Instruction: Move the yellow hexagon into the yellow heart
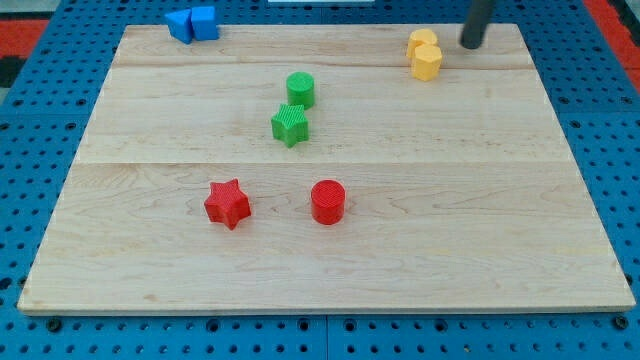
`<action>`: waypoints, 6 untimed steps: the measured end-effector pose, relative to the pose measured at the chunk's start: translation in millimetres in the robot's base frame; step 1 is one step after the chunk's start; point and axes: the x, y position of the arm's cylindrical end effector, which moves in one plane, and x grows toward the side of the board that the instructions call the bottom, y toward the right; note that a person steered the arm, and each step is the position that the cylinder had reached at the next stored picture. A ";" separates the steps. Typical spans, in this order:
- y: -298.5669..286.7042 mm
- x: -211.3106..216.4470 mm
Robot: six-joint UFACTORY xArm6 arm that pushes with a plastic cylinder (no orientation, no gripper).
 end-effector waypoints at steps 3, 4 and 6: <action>0.5 90.0; -41.0 122.0; -81.4 59.1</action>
